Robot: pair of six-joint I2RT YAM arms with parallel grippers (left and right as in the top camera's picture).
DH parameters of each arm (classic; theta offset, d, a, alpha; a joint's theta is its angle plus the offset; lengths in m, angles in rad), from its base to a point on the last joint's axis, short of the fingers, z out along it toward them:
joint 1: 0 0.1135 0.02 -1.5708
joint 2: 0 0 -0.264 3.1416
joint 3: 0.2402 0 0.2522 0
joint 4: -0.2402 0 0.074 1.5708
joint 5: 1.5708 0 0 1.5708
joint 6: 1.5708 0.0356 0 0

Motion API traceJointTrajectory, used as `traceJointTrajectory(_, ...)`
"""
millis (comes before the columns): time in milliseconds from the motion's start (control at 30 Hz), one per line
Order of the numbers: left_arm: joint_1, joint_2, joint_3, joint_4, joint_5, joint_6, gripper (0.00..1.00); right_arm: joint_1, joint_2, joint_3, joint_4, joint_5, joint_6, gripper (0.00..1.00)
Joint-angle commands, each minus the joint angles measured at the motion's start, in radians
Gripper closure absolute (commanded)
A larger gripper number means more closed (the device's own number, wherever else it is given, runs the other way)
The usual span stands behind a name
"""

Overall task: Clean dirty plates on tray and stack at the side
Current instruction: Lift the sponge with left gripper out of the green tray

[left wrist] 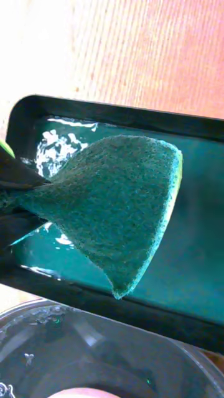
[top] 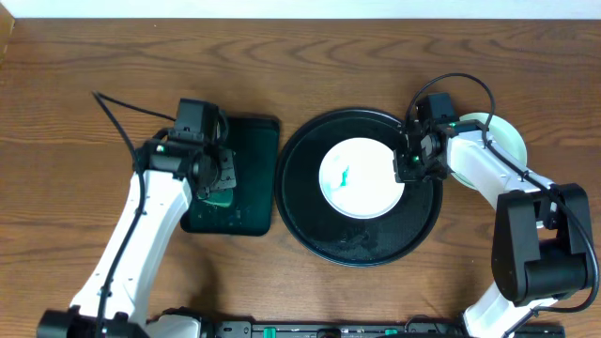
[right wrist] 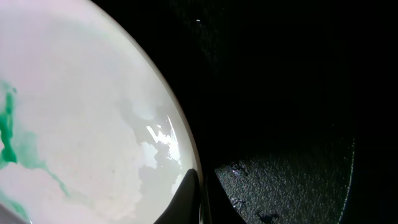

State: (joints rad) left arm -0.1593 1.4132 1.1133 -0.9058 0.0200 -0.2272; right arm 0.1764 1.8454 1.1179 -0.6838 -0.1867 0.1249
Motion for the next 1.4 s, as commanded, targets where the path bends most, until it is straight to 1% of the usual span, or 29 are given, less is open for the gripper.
traceJointTrajectory(0,-0.002,0.051,0.045,-0.013,0.022,0.039,0.93,0.022,-0.001,0.013,-0.005,-0.005,-0.01,0.99)
traceJointTrajectory(100,-0.002,0.086,0.045,0.003,0.101,0.043,0.93,0.022,-0.001,0.013,-0.005,-0.005,-0.01,0.99)
traceJointTrajectory(167,-0.002,0.092,0.045,0.018,0.124,0.043,0.93,0.022,-0.001,0.013,-0.005,-0.005,-0.01,0.99)
traceJointTrajectory(1267,-0.002,0.093,0.02,0.047,0.13,0.044,0.92,0.022,-0.001,0.013,-0.005,-0.005,-0.01,0.97)
traceJointTrajectory(1333,-0.002,0.093,0.02,0.047,0.13,0.044,0.92,0.022,-0.002,0.013,-0.005,-0.005,-0.01,0.97)
traceJointTrajectory(1367,-0.002,0.093,0.02,0.047,0.13,0.044,0.88,0.022,-0.001,0.013,-0.005,-0.005,-0.01,0.97)
